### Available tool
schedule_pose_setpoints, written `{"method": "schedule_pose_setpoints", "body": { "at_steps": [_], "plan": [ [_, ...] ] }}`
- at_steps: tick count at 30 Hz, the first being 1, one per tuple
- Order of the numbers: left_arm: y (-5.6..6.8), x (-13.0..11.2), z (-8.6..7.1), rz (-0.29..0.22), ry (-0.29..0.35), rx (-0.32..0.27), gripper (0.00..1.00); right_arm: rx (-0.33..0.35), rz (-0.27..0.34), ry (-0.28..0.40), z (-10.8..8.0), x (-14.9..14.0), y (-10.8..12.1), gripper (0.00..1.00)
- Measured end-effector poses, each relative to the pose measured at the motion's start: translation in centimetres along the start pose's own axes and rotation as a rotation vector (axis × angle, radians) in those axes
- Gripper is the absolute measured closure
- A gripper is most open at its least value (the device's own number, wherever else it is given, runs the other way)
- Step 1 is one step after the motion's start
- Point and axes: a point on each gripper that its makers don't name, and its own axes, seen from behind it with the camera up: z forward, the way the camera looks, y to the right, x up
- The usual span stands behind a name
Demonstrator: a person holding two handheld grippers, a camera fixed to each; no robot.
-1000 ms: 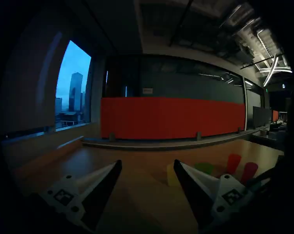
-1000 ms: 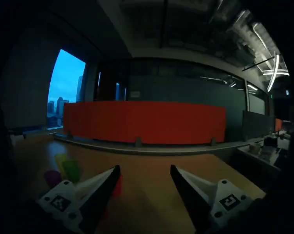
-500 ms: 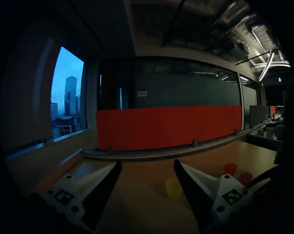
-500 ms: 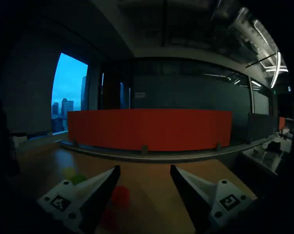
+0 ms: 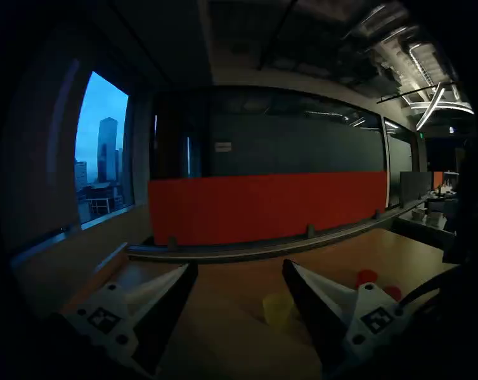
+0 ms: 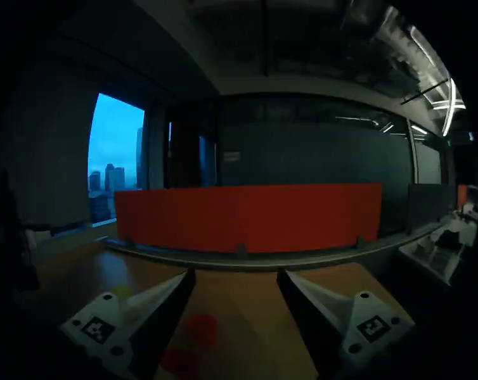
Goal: Pour water
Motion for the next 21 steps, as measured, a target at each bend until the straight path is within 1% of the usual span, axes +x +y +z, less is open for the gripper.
{"method": "schedule_pose_setpoints", "body": {
  "at_steps": [2, 5, 11, 14, 17, 21],
  "plan": [
    [0.0, 0.4, 0.0, 0.002, 0.003, -0.008, 0.01, 0.01, 0.004, 0.0, -0.1, 0.1, -0.1, 0.01],
    [0.5, 0.9, -0.1, 0.005, 0.007, -0.035, 0.01, 0.032, 0.007, -0.005, -0.3, 0.1, -0.4, 0.01],
    [1.9, 1.7, -0.1, -0.017, 0.015, -0.114, 0.01, 0.094, 0.001, -0.022, -0.4, 0.2, -1.8, 0.01],
    [2.4, 2.2, -0.2, -0.023, 0.021, -0.149, 0.01, 0.127, -0.018, -0.028, -0.5, 0.3, -2.5, 0.01],
    [2.7, 2.6, -0.4, -0.019, 0.022, -0.174, 0.01, 0.159, -0.041, -0.032, -0.5, 0.5, -3.3, 0.01],
    [3.0, 2.8, -0.4, -0.011, 0.022, -0.196, 0.01, 0.203, -0.068, -0.037, -0.7, 0.8, -4.6, 0.01]
  ]
}}
